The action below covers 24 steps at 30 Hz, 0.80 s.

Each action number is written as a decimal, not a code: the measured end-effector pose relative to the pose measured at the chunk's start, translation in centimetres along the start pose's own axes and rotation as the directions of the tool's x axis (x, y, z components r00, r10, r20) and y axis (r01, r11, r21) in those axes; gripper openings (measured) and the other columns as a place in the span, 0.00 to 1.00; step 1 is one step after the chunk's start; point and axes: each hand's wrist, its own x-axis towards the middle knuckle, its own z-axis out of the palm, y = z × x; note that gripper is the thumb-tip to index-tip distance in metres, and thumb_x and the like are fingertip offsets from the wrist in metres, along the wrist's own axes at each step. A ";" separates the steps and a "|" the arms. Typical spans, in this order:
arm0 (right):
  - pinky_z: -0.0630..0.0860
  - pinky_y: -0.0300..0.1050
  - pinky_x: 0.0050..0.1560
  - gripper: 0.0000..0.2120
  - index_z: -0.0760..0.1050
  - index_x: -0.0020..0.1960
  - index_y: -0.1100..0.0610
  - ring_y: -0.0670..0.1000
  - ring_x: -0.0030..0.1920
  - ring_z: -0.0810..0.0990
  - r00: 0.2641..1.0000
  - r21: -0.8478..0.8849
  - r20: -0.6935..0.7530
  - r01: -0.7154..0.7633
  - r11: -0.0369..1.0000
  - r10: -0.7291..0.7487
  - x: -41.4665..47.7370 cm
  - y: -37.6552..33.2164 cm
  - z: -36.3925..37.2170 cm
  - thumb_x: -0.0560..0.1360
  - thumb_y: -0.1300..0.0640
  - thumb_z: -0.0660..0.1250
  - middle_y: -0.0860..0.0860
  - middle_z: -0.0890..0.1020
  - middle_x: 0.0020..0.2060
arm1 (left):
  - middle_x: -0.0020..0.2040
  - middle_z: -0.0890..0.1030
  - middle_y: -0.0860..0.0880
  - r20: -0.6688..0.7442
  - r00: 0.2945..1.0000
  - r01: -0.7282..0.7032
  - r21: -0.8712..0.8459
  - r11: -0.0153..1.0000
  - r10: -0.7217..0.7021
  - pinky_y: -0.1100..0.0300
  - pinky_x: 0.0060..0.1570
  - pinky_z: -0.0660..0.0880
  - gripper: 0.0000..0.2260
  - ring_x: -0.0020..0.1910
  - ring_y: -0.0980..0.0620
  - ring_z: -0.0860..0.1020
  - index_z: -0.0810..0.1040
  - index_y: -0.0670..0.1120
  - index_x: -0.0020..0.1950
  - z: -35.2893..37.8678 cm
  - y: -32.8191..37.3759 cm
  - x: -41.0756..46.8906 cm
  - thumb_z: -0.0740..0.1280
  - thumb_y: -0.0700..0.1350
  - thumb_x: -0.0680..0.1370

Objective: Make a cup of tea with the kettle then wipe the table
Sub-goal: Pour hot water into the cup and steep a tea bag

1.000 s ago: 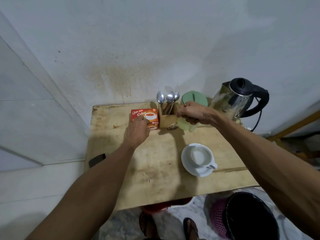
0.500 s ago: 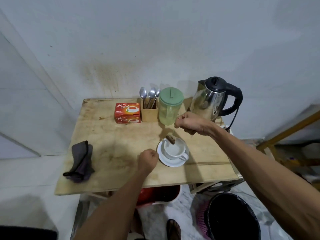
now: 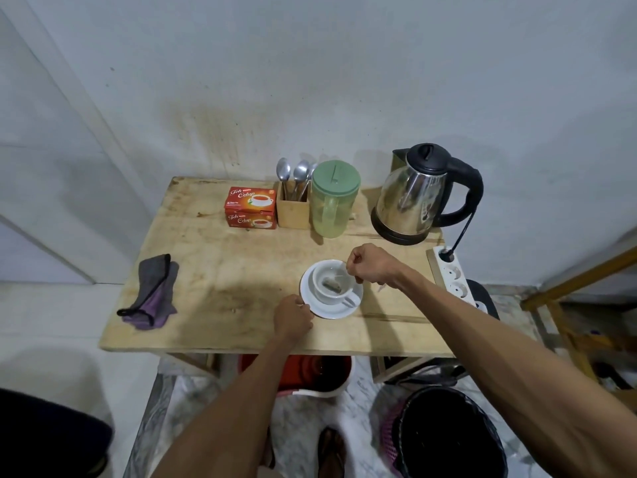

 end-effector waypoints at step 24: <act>0.68 0.35 0.24 0.11 0.78 0.34 0.52 0.47 0.28 0.73 0.998 -0.142 0.044 0.040 0.989 -0.034 -0.8 -2.2 -0.2 0.74 0.59 0.65 0.49 0.82 0.29 | 0.35 0.82 0.40 -0.056 0.996 0.066 -0.097 0.993 -0.072 0.53 0.36 0.76 0.03 0.28 0.47 0.79 0.74 0.40 0.40 0.7 0.3 0.3 0.64 0.33 0.71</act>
